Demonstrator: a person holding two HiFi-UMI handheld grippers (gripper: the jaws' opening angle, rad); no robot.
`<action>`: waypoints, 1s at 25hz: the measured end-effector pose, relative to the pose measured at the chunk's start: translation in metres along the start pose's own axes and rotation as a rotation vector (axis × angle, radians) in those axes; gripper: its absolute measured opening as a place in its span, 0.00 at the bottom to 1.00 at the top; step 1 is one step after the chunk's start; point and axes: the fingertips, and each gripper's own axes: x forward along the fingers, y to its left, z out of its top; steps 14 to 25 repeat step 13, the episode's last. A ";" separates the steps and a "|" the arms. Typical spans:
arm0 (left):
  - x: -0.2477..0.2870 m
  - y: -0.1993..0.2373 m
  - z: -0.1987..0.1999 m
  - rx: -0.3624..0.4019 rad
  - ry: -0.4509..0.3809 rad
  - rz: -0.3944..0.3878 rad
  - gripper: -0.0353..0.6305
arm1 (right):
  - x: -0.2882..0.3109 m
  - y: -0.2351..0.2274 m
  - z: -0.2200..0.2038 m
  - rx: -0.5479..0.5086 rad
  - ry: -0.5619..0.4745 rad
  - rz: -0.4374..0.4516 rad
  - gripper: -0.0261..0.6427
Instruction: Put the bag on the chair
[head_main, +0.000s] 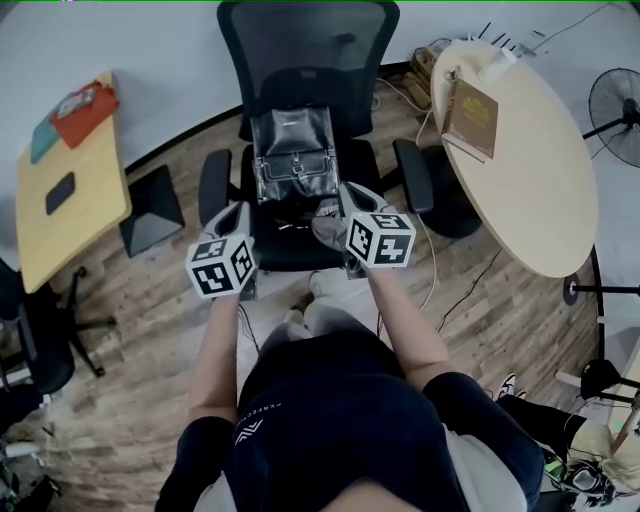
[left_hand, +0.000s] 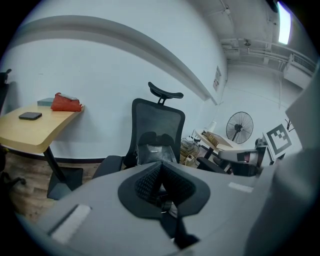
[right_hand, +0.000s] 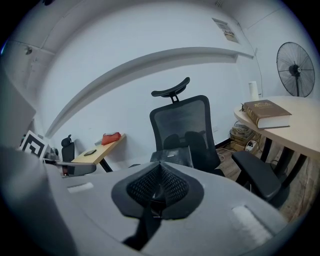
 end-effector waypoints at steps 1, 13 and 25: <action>-0.001 0.000 0.000 0.002 0.000 -0.002 0.07 | 0.000 0.001 0.000 0.002 -0.001 0.000 0.04; -0.004 0.000 -0.002 -0.001 -0.004 -0.006 0.07 | 0.000 -0.006 0.004 0.010 -0.003 -0.029 0.04; -0.004 0.000 -0.002 -0.001 -0.004 -0.006 0.07 | 0.000 -0.006 0.004 0.010 -0.003 -0.029 0.04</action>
